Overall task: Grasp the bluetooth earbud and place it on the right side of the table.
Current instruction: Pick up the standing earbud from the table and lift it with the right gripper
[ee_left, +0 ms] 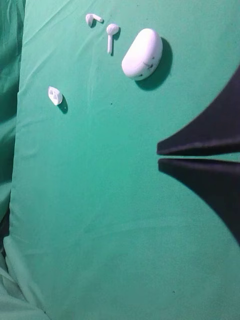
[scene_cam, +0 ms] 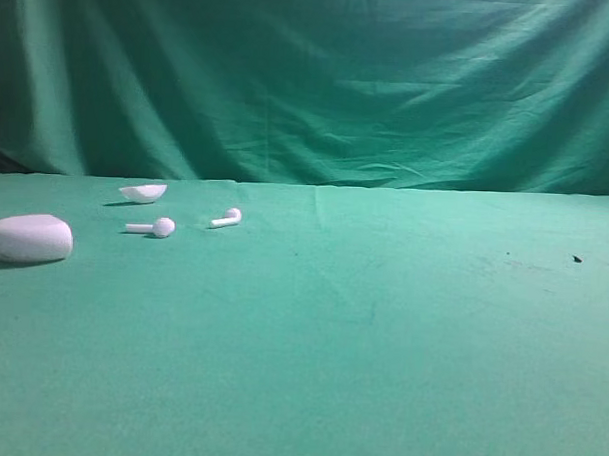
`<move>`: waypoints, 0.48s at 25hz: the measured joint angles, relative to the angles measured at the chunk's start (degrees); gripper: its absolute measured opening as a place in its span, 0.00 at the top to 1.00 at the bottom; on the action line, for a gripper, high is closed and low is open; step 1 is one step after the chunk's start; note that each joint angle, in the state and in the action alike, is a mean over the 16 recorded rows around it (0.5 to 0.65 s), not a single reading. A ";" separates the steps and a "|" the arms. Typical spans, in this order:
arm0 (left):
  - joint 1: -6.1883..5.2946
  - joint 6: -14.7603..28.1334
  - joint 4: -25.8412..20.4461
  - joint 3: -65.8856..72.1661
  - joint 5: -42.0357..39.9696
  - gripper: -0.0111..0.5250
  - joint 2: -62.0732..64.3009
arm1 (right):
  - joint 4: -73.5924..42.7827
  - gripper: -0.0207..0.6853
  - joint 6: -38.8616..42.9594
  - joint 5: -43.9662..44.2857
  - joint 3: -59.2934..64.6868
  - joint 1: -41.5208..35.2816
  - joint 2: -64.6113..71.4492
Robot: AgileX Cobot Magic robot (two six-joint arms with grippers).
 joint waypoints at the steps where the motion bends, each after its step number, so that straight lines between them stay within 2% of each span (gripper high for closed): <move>1: 0.00 0.00 0.00 0.00 0.00 0.98 0.00 | 0.00 0.97 0.00 0.00 0.00 0.00 0.00; 12: 0.00 0.00 0.00 0.00 0.00 0.98 0.00 | -0.05 0.97 0.00 0.00 0.00 0.00 0.00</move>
